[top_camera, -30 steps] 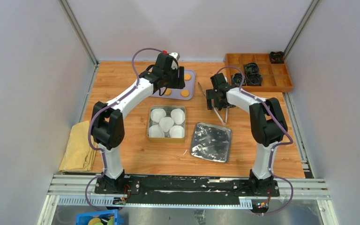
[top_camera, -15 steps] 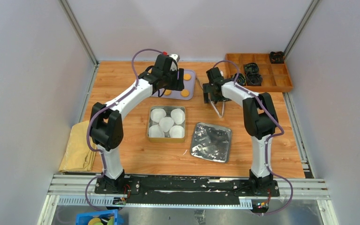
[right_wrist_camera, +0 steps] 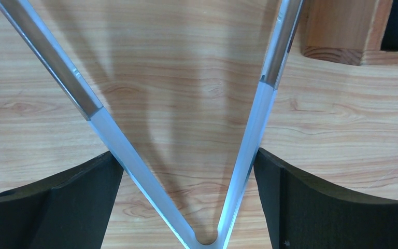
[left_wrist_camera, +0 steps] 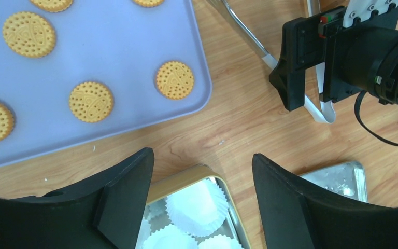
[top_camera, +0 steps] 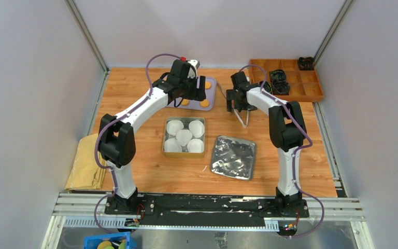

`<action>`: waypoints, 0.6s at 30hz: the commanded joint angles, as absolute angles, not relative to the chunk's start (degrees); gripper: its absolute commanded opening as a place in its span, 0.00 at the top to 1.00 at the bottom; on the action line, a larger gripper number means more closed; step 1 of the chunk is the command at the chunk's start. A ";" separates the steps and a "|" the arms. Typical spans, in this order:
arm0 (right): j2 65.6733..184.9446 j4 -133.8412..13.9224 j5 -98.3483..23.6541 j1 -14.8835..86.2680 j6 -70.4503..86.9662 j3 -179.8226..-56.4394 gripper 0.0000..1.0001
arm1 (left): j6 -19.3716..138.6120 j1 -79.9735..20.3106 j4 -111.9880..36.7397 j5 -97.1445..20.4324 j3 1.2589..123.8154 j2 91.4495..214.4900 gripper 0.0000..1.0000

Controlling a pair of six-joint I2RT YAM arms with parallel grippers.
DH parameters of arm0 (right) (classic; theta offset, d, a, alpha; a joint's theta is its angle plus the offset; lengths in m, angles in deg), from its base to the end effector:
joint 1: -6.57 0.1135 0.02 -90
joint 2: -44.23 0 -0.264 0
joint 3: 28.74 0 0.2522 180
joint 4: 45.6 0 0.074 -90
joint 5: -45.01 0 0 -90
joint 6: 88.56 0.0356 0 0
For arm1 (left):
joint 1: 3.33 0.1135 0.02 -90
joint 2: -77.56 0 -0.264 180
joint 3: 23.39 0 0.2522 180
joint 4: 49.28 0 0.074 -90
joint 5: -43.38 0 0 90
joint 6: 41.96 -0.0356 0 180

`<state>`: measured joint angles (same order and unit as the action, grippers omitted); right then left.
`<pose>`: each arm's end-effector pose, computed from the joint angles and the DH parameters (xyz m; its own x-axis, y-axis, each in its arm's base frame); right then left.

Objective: Pack the cookies

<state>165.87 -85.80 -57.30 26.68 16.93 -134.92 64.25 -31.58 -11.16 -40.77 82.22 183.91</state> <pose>0.4373 0.1520 0.1812 -0.8068 -0.0175 -0.5906 -0.0078 0.9998 -0.0190 0.3786 -0.2075 0.2949 -0.6817 0.0510 -0.7299 0.3650 0.8883 -0.2788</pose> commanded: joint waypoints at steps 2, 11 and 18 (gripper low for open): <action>167.18 -88.89 -54.75 25.28 17.27 -136.56 0.00 | 63.91 -31.72 -11.18 -38.09 81.77 181.97 0.24; 170.97 -89.07 -52.78 25.29 16.34 -138.19 0.03 | 63.29 -31.72 -11.03 -38.66 81.38 181.91 0.24; 170.30 -89.07 -51.68 25.29 16.21 -137.44 0.31 | 63.29 -31.72 -10.67 -38.53 81.84 182.24 0.25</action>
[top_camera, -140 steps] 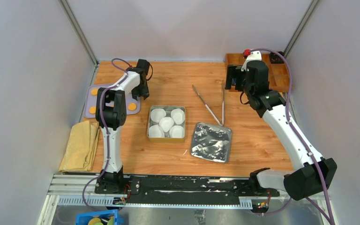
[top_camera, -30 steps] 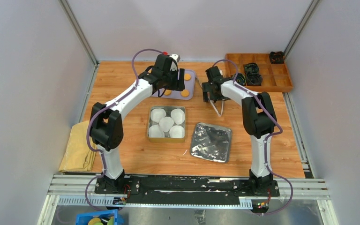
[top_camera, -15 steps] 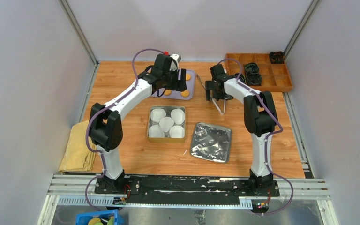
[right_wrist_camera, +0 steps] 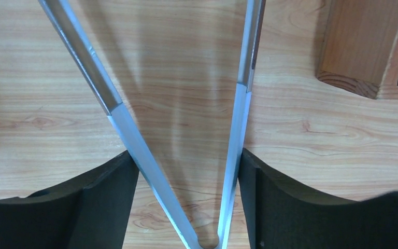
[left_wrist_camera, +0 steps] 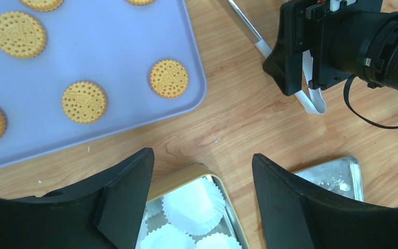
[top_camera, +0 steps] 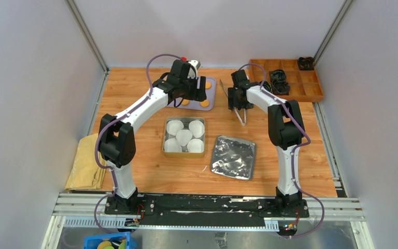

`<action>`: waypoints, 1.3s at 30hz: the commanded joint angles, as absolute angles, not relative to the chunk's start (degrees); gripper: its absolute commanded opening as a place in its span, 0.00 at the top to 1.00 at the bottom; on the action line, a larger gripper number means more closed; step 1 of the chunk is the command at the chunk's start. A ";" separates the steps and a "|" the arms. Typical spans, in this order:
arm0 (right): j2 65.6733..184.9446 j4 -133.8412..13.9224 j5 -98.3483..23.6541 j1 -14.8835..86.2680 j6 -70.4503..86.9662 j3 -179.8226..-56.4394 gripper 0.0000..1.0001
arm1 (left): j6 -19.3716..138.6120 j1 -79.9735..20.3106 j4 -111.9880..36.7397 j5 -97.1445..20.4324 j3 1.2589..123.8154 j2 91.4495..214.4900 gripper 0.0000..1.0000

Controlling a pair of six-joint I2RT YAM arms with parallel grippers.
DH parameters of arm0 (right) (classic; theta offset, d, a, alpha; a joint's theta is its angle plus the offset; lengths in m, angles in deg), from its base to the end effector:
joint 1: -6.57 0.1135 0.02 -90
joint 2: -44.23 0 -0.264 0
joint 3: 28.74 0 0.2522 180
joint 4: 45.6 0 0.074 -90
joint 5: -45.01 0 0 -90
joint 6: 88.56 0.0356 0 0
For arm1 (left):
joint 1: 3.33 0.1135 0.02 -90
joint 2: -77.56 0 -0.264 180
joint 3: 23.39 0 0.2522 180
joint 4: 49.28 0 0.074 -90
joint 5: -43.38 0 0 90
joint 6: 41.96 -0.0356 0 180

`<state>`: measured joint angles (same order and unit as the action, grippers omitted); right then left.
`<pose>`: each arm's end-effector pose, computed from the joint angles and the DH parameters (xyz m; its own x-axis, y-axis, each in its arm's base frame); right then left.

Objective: Pack the cookies

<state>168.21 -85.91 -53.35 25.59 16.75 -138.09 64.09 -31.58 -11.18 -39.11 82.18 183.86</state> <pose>0.4501 0.1497 0.1793 -0.8107 -0.0031 -0.5855 -0.0305 0.9989 0.0369 0.3778 -0.2083 0.2951 -0.6853 0.0571 -0.7260 0.3845 0.8750 -0.2941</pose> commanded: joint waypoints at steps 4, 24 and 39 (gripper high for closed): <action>169.11 -88.90 -51.31 25.34 15.91 -136.56 0.50 | 62.92 -31.72 -10.09 -39.24 81.94 181.94 0.27; 143.84 -92.04 -54.15 28.26 13.75 -127.06 0.76 | 64.92 -31.81 -10.21 -37.35 81.07 182.75 0.29; 136.34 -96.46 -56.68 29.24 14.24 -126.22 0.58 | 64.69 -31.81 -10.06 -36.58 80.37 180.24 0.29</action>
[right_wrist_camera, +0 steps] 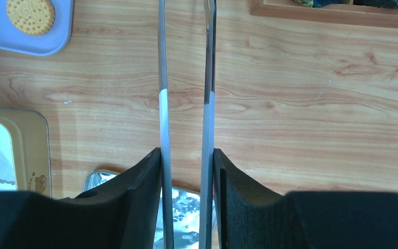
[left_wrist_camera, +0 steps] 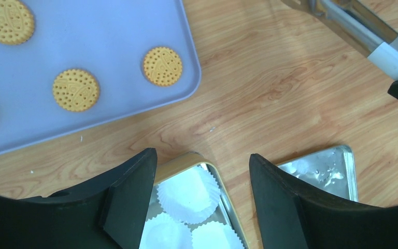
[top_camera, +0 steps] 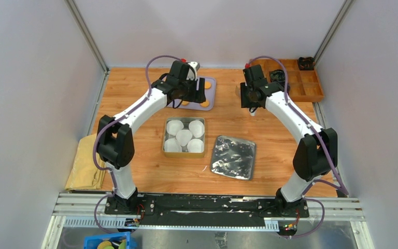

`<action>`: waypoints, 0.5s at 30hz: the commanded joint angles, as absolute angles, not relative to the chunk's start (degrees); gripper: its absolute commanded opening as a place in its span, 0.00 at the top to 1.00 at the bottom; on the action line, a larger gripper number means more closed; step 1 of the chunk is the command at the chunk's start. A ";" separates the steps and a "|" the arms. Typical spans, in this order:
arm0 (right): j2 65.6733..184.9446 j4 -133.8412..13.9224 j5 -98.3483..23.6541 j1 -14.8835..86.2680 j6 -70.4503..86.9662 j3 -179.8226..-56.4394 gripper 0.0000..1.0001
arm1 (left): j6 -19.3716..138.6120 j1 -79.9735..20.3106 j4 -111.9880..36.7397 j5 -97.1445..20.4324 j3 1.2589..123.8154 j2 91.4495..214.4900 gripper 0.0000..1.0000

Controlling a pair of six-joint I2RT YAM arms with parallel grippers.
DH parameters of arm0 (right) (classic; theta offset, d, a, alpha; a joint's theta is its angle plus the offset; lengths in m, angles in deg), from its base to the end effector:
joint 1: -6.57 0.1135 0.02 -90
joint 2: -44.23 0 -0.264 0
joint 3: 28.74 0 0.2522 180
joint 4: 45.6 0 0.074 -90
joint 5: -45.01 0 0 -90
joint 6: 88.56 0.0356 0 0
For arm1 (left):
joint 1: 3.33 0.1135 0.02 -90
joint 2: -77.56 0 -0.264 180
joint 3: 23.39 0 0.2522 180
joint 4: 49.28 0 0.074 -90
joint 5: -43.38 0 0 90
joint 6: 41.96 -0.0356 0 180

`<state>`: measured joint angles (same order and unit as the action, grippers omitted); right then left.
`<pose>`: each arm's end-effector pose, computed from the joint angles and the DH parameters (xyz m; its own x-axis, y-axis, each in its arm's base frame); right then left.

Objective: Pack the cookies

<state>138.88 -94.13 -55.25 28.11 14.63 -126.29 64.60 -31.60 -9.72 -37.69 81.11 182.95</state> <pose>0.3460 0.1298 0.3115 -0.7034 -0.0362 -0.7099 -0.0872 0.9956 0.0356 0.3720 -0.2063 0.2933 -0.7107 0.0625 -0.7007 0.3853 0.8679 -0.3134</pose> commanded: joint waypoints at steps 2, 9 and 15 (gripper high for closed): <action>135.79 -96.71 -56.48 29.34 14.38 -126.25 0.58 | 64.67 -31.81 -10.03 -36.59 80.29 180.01 0.29; 134.33 -97.66 -55.97 32.29 12.86 -127.88 0.59 | 63.19 -31.81 -8.18 -40.90 80.37 178.76 0.28; 135.40 -95.73 -55.71 36.98 11.87 -129.87 0.58 | 67.60 -30.31 -6.84 -52.32 79.19 177.82 0.26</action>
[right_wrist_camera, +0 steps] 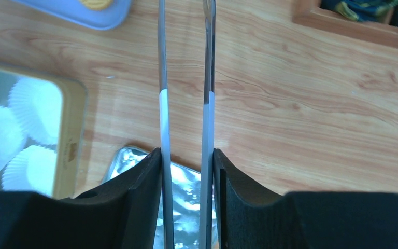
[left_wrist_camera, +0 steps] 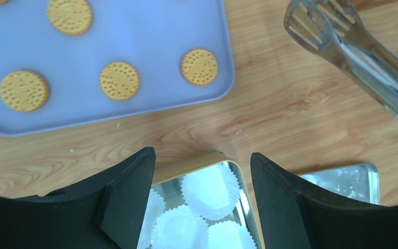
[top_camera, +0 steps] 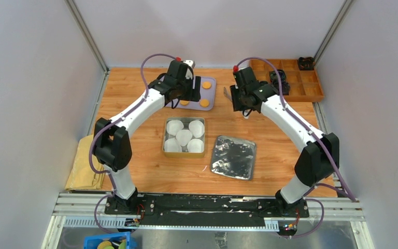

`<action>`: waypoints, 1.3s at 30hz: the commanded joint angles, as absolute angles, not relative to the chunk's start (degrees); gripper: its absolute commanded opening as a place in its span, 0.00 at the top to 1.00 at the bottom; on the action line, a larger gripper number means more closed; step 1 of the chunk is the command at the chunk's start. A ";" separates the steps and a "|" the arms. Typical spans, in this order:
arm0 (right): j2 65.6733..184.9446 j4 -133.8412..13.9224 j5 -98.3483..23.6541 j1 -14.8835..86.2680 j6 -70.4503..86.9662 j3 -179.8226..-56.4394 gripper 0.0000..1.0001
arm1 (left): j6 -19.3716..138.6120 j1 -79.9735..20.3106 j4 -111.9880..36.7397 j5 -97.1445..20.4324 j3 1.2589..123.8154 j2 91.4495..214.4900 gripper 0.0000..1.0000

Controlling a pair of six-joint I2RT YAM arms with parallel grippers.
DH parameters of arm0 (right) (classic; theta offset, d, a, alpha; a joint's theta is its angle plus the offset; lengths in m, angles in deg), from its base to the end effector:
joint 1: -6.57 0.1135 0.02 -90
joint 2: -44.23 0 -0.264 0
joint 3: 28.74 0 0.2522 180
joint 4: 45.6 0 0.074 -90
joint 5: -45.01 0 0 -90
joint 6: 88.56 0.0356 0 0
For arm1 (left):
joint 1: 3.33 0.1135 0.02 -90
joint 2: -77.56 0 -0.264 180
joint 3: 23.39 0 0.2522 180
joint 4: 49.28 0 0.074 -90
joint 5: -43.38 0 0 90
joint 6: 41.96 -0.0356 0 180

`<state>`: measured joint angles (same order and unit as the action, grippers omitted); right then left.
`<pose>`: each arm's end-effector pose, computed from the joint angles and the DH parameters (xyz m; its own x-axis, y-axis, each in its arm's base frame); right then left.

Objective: Pack the cookies

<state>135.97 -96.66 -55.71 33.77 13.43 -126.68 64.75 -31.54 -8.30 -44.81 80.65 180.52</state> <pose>0.3196 0.1568 0.3277 -0.6826 -0.1213 -0.7206 -0.1943 0.9808 0.0189 0.3656 -0.1974 0.3052 -0.6834 0.0405 -0.7289 0.3104 0.9198 -0.2400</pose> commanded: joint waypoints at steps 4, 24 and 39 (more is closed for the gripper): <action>137.51 -94.31 -55.94 39.64 10.83 -132.60 0.49 | 69.77 -26.77 -6.53 -50.72 79.09 177.78 0.25; 160.02 -92.25 -54.67 40.20 7.27 -149.95 0.51 | 68.26 -22.96 -7.07 -49.49 76.85 175.52 0.25; 169.06 -92.98 -61.34 40.18 5.72 -156.03 0.49 | 67.90 -22.36 -7.71 -47.43 76.42 174.42 0.24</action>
